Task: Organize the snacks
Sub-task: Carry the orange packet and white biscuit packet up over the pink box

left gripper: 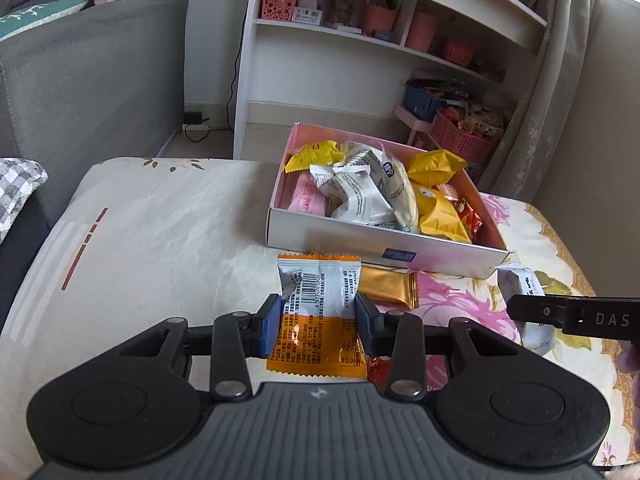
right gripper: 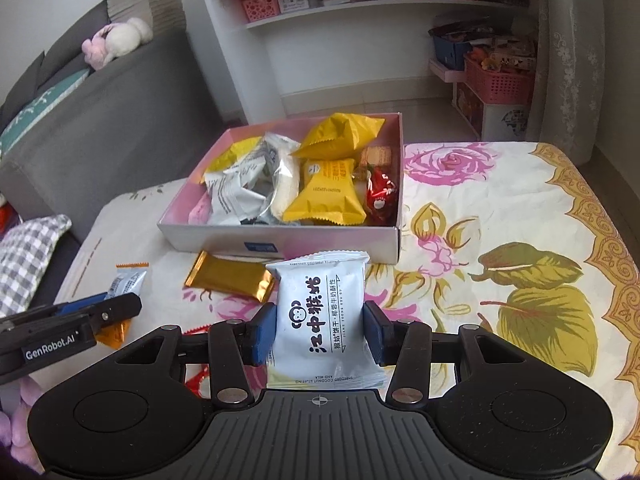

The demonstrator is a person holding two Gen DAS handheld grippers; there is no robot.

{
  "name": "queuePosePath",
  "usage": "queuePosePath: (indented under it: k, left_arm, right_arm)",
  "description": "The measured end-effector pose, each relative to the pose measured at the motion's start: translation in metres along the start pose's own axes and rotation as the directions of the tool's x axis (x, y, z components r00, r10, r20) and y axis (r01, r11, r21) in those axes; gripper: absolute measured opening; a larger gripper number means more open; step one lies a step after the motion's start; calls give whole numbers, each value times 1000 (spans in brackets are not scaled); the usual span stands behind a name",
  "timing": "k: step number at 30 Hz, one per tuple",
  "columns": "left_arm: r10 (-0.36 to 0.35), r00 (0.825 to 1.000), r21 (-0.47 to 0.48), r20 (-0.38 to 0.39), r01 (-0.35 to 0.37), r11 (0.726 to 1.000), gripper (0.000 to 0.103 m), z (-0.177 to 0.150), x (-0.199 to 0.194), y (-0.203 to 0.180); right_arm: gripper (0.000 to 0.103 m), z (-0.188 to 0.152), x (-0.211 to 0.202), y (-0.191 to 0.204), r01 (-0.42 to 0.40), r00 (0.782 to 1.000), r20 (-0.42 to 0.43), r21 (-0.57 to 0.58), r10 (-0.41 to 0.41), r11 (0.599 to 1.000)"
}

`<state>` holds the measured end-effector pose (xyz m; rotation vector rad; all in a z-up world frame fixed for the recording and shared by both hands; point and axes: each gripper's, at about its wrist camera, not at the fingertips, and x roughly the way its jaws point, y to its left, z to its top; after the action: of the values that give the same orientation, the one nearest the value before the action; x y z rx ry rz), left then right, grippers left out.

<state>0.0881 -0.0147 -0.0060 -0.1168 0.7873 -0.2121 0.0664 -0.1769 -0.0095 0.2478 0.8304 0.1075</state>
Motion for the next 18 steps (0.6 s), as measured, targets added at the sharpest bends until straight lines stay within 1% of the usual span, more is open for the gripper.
queuePosePath:
  k: [6,10,13,18]
  left_arm:
    - [-28,1000,-24,-14,27,999,36,9,6,-10]
    - [-10,1000,11,1,10,1000,36,21,13,-20]
    - [-3,1000,39,8,2,999,36,32,20,-29]
    - [-5,1000,80,12,4,997,36,52,36,-44]
  right_arm:
    - [45,18,2,-4,-22,999,42,63,20,998]
    - [45,29,5,-10,-64,996,72,117,56,991]
    - [45,36,11,-16,-78,994,91,142,65,987]
    - [45,44,24,-36,-93,993,91,218,75,971]
